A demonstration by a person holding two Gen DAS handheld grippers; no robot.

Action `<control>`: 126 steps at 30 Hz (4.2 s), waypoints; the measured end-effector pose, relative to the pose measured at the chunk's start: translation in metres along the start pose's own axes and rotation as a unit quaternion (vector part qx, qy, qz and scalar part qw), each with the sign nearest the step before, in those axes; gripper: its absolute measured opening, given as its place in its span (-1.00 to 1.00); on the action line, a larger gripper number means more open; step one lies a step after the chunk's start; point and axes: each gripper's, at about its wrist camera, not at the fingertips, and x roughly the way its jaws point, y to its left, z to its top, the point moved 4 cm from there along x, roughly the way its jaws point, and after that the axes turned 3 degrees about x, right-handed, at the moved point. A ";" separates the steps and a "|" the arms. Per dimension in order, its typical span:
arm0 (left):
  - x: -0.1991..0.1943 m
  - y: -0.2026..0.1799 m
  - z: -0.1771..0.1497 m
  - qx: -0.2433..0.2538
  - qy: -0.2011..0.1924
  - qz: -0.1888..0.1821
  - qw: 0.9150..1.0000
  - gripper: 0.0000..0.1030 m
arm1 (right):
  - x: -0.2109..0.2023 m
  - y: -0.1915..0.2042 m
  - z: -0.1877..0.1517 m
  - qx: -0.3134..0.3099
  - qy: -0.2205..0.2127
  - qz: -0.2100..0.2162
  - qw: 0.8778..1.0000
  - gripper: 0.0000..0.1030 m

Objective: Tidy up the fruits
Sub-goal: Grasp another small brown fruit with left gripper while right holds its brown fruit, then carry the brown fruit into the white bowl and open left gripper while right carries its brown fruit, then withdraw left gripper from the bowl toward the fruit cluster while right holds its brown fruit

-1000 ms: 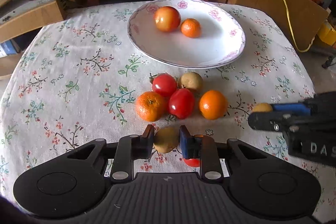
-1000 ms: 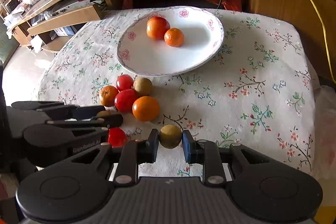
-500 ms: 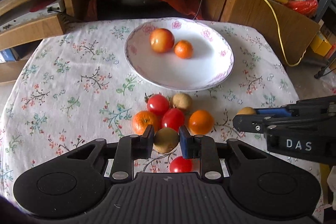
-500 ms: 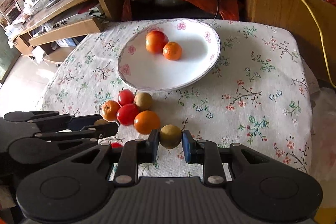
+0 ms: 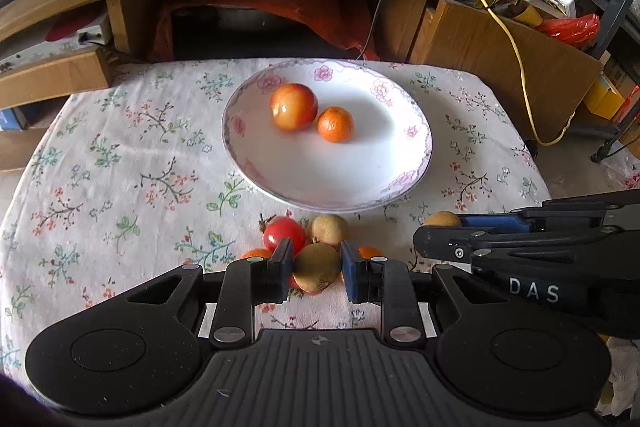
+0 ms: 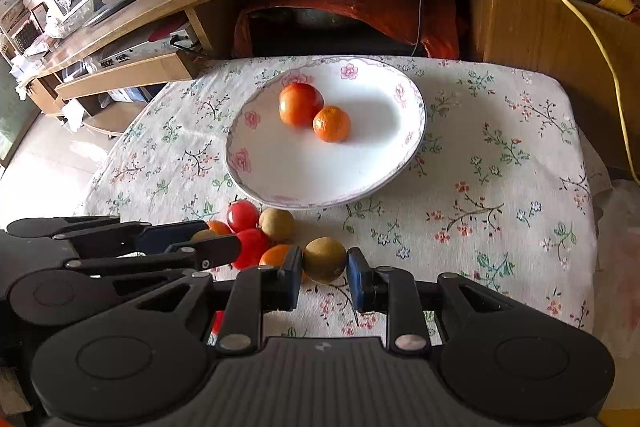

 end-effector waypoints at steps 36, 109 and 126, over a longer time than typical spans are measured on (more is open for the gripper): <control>0.023 0.004 0.047 0.012 -0.013 0.021 1.000 -0.40 | 0.017 -0.009 0.046 0.007 -0.022 -0.007 1.000 -0.49; 0.015 0.008 0.037 0.019 -0.010 0.058 0.998 -0.22 | 0.027 0.000 0.044 -0.010 -0.025 -0.028 0.999 -0.47; -0.005 0.004 0.001 0.015 0.003 0.054 0.998 -0.24 | 0.010 0.018 0.013 -0.038 -0.012 -0.020 0.999 -0.47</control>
